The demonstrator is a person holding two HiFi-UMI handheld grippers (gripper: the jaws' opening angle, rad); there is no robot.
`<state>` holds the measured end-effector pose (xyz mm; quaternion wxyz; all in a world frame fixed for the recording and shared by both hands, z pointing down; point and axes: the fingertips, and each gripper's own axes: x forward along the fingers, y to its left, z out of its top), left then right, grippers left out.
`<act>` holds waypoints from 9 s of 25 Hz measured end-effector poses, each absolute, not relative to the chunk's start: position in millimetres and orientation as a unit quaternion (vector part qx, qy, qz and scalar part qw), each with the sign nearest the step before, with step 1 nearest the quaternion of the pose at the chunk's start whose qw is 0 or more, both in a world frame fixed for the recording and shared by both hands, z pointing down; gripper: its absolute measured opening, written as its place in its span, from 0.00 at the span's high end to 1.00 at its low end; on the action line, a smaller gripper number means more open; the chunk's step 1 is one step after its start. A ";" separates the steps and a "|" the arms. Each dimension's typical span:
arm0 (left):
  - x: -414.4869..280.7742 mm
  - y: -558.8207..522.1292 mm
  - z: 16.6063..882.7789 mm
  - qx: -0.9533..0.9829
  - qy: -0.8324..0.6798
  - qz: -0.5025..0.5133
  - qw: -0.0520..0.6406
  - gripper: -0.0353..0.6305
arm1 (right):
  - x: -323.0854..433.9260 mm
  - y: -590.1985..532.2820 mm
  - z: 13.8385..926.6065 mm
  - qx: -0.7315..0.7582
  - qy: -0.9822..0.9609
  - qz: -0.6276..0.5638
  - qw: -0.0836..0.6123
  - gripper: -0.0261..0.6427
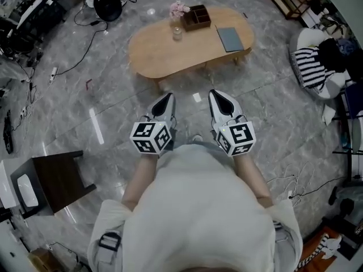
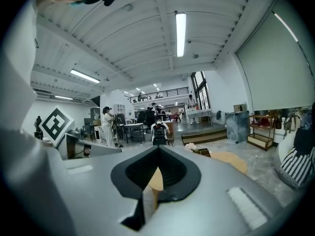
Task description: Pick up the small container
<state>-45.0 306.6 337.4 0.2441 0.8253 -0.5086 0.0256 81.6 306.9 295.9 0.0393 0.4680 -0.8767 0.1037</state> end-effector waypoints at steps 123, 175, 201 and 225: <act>-42.8 -311.0 815.6 0.821 -0.470 0.278 0.164 0.44 | 33.6 -195.8 664.0 0.420 -0.822 0.341 0.178 0.96; -50.5 -104.7 490.1 0.828 -0.473 0.190 0.235 0.43 | 48.0 -73.5 378.3 0.493 -0.848 0.165 0.103 0.96; -91.2 -62.1 401.9 0.828 -0.489 0.159 0.224 0.43 | 30.0 -65.0 326.7 0.466 -0.874 0.123 0.067 0.97; -97.4 -71.5 387.7 0.834 -0.487 0.139 0.219 0.43 | 24.0 -65.3 328.3 0.473 -0.870 0.114 0.076 0.97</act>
